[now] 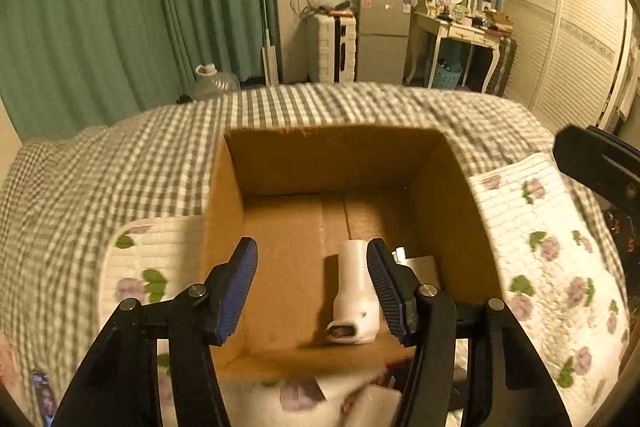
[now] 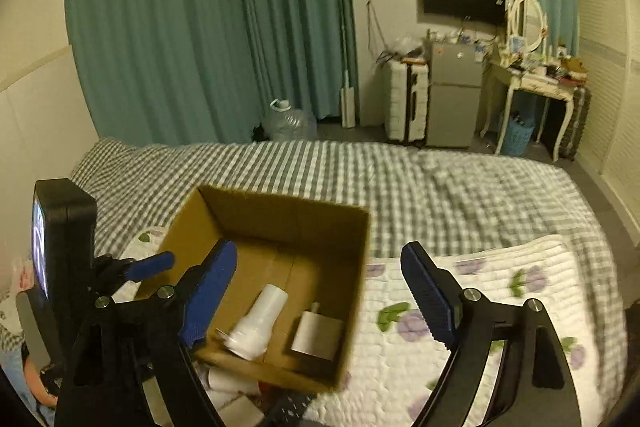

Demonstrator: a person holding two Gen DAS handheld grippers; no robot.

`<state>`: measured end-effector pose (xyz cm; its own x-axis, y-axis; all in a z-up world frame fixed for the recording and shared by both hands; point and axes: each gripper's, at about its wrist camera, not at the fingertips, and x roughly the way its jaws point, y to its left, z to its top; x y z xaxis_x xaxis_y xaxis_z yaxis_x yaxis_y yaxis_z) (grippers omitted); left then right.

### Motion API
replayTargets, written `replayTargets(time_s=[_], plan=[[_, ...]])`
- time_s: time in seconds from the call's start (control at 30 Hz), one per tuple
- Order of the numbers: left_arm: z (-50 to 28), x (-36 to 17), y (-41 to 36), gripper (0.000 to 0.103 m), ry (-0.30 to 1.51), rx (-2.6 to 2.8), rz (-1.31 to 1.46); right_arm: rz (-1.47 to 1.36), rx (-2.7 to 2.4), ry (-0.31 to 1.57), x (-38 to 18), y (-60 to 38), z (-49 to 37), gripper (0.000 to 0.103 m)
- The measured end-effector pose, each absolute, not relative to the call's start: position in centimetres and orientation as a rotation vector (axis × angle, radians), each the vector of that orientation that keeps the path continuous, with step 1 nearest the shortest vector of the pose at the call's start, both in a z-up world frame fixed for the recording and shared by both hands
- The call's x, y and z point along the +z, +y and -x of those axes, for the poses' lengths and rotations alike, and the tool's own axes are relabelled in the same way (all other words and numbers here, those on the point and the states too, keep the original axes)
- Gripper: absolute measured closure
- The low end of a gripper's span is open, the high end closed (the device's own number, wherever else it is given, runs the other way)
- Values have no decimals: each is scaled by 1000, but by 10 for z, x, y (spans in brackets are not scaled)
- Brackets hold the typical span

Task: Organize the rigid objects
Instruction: 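Lower hair dryer and charger into the box and open both grippers, then grasp the light-blue earbud case with left gripper while right grasps black adapter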

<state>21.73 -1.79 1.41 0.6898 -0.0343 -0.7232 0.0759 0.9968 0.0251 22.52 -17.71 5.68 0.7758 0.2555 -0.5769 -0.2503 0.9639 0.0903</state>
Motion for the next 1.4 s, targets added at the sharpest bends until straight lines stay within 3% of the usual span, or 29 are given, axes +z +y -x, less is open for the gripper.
replayTargets(time_s=[0.17, 0.33, 0.6, 0.9, 0.93, 1.0, 1.4], plan=[[-173, 46, -19, 39, 776, -79, -13, 33, 233, 614, 87, -194, -172, 19], [-133, 43, -26, 39, 782, -87, -3, 73, 187, 632, 84, -204, -123, 19], [-95, -43, -46, 39, 913, -87, -47, 29, 167, 759, 7, -211, -77, 19], [-78, -141, -49, 41, 1113, -29, -113, -18, 171, 913, -82, -213, -86, 19], [-76, -142, -54, 41, 1100, -28, -148, -20, 175, 921, -88, -212, -89, 19], [-74, -142, -60, 53, 1101, -45, -174, -23, 180, 931, -95, -211, -93, 19], [-112, -87, -27, 53, 1029, 1, -36, -36, 242, 930, -90, -192, -106, 19]])
